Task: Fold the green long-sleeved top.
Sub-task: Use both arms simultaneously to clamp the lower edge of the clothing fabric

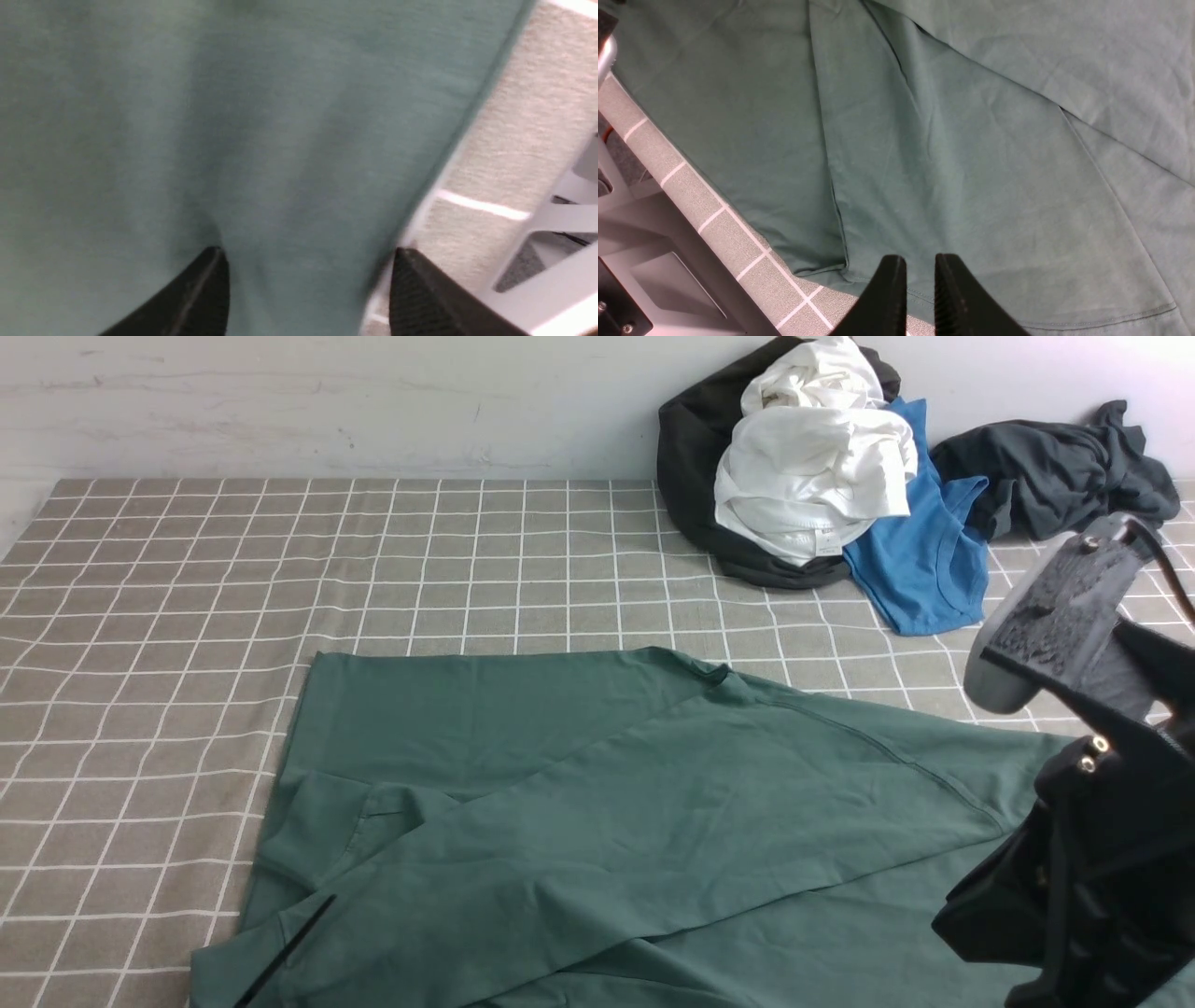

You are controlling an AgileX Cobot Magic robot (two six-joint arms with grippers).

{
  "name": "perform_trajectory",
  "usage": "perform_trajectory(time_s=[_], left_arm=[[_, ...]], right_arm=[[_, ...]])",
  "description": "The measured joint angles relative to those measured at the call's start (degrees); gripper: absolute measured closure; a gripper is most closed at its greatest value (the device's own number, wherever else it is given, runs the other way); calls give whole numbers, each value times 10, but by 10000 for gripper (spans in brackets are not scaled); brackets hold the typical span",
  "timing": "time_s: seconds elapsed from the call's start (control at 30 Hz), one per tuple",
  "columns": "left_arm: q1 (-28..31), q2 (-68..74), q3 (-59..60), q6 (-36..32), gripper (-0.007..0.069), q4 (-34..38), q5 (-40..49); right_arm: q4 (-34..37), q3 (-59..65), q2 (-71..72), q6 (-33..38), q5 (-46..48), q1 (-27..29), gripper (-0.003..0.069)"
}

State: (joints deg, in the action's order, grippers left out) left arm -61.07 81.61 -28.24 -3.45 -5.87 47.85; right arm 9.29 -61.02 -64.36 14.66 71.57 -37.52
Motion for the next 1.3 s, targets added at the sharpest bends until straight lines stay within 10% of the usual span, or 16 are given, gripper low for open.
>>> perform_trajectory(time_s=[0.4,0.77,1.0,1.3], left_arm=[[0,1,1,136,207,-135,-11],[0,29,-11,139,602,-97,-17],[0,-15,-39,135,608,-99,53],[66,-93,-47,43,601,-52,122]], right_arm=[[0,0,0,2,0,0,573],[1,0,0,5,0,0,573],[-18,8,1,50,0,0,563],[-80,178,1,121,-35,0,284]])
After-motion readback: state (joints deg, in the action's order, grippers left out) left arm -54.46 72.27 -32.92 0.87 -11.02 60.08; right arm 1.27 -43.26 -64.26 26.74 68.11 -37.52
